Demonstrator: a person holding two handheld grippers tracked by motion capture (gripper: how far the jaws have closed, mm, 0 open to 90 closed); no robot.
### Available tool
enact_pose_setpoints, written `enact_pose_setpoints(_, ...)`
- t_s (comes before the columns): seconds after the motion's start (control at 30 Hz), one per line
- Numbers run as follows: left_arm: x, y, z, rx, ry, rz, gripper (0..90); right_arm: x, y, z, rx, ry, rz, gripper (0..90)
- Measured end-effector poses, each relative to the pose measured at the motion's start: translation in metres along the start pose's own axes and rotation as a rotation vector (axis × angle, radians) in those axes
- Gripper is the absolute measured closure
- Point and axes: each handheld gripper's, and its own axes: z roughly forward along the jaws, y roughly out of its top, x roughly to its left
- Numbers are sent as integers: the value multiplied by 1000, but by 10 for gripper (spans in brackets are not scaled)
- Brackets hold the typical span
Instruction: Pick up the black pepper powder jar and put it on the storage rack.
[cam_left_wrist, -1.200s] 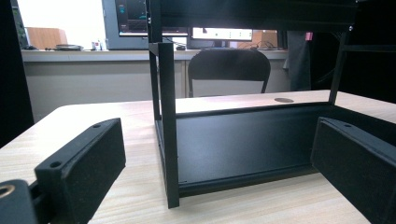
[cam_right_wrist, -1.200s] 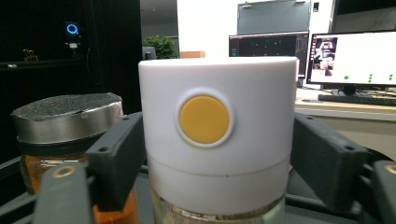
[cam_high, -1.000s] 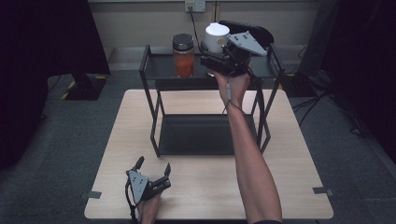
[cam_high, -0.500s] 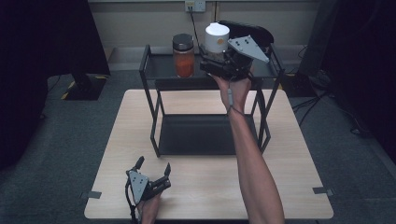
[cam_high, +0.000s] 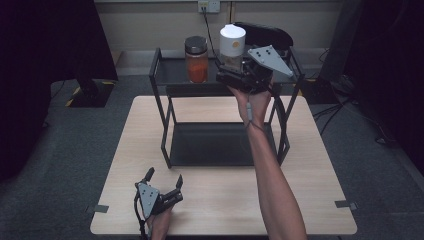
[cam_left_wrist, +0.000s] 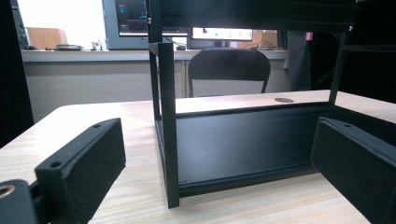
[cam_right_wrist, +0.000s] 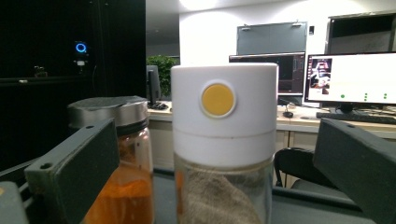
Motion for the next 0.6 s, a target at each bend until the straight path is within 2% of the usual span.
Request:
enact_pose_setpoints(0.37, 0, 0, 0, 0, 0, 0, 25, 5, -6, -16, -19, -1, -18, 0)
enact_pose_setpoints(0.6, 0, 0, 0, 0, 0, 0, 24, 3, -10, -28, -27, 0, -5, 0)
